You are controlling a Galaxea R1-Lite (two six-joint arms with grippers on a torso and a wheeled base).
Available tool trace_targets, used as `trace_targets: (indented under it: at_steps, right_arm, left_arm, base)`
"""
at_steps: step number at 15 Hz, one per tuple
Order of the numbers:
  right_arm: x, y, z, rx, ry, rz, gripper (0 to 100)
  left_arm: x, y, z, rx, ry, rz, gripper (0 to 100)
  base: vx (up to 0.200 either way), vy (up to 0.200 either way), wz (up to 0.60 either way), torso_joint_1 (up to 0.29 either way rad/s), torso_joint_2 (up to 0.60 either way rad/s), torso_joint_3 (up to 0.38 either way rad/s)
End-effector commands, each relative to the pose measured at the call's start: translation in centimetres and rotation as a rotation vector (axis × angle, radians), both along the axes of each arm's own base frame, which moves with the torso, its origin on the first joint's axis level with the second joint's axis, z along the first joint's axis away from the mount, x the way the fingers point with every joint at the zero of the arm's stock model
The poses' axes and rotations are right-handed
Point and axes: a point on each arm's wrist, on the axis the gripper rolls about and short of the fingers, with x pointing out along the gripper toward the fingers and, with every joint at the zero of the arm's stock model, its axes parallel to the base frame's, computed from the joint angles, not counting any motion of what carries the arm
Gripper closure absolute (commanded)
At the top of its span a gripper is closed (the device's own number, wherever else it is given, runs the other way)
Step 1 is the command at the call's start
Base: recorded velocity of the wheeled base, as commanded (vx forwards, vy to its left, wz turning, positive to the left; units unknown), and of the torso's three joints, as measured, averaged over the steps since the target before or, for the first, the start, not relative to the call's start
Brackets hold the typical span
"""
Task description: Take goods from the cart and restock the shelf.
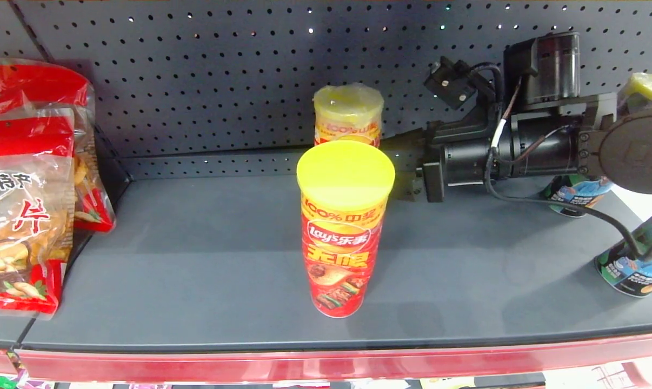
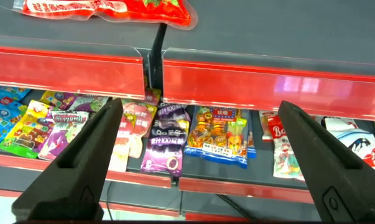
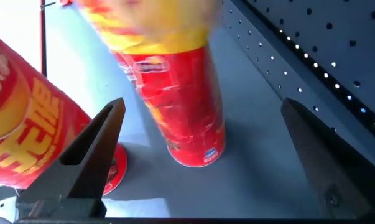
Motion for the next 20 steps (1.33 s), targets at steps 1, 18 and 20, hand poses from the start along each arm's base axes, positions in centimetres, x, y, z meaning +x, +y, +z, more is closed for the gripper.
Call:
trace_targets:
  at_steps: [1,18,20]
  right_arm:
    - [-0.5,-0.4,0.0,-0.004,0.002,-0.002,0]
    - [-6.7,-3.7,-1.9,-0.054,0.049,0.024,0]
    - [-7.0,-3.1,-1.9,-0.055,0.047,0.047,0]
  left_arm:
    - [0.0,0.0,0.0,-0.001,0.003,0.001,0]
    - [0.0,0.0,0.0,-0.001,0.003,0.001,0]
    - [0.0,0.0,0.0,-0.001,0.001,0.001,0]
  base:
    - [0.000,0.000,0.00,0.000,0.00,0.000]
    - [0.000,0.000,0.00,0.000,0.00,0.000]
    - [0.000,0.000,0.00,0.000,0.00,0.000]
